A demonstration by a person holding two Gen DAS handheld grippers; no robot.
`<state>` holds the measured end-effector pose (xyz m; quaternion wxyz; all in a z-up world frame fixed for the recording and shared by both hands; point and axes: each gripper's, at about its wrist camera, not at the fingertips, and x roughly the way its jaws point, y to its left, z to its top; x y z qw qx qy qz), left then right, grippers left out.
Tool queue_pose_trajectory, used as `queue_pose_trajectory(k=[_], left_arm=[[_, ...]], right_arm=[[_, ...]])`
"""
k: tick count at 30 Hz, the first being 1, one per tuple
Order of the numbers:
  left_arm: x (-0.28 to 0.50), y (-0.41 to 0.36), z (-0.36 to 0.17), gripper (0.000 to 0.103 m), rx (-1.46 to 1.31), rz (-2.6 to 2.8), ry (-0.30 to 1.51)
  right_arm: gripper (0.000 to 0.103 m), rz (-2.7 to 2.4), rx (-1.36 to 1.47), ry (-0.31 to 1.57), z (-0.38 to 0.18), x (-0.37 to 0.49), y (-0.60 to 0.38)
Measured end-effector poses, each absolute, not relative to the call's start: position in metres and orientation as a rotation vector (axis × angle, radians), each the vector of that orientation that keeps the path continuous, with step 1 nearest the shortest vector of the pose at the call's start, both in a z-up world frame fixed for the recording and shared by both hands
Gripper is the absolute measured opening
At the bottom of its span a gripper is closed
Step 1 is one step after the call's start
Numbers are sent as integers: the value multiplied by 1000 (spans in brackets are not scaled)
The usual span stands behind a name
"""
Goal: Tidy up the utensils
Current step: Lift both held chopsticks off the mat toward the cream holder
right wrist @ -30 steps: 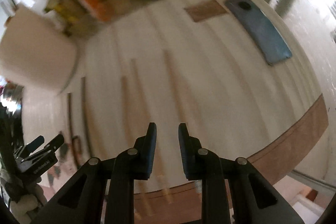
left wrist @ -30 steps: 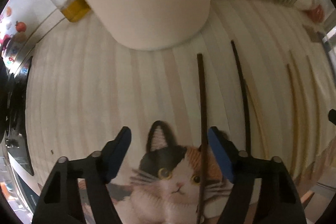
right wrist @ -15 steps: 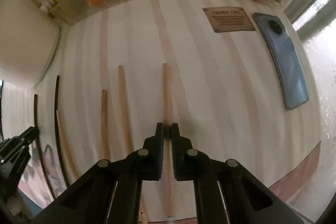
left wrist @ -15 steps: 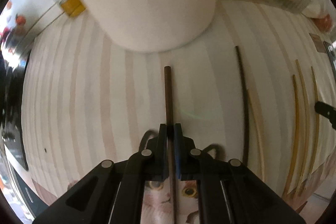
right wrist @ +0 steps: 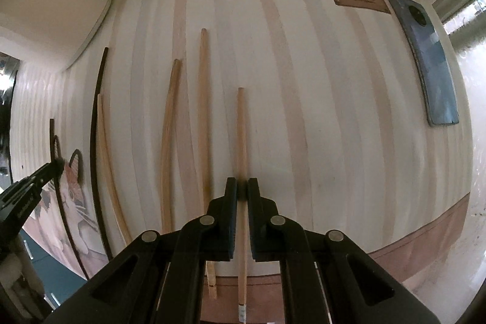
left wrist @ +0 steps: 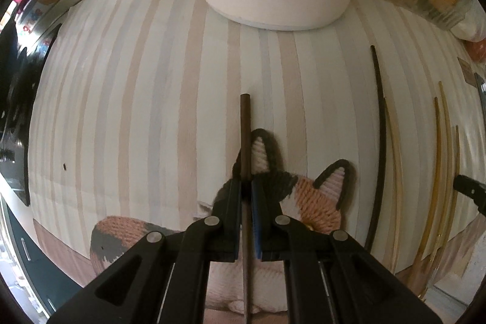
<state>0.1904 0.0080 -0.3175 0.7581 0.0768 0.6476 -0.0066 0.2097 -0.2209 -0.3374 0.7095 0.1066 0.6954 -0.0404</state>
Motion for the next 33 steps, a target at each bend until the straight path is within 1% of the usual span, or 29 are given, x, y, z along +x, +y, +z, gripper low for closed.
queue_pose_trajectory(k=[8, 12, 15, 20, 25, 33], left_arm=[[194, -18, -310, 4, 237, -28, 1388], [196, -20, -303, 4, 204, -17, 1363], [189, -17, -283, 4, 188, -21, 1309], [178, -15, -247, 4, 153, -58, 1244], [173, -13, -218, 4, 115, -90, 1194], [173, -8, -185, 4, 73, -117, 1110]], right_arm=[[7, -63, 167, 1577, -340, 247, -209], [7, -65, 175, 1539, -342, 246, -200], [6, -65, 207, 1493, -339, 242, -201], [6, -47, 287, 1386, -314, 234, -205], [6, -34, 308, 1289, -287, 231, -197], [6, 2, 327, 1133, -236, 223, -206]])
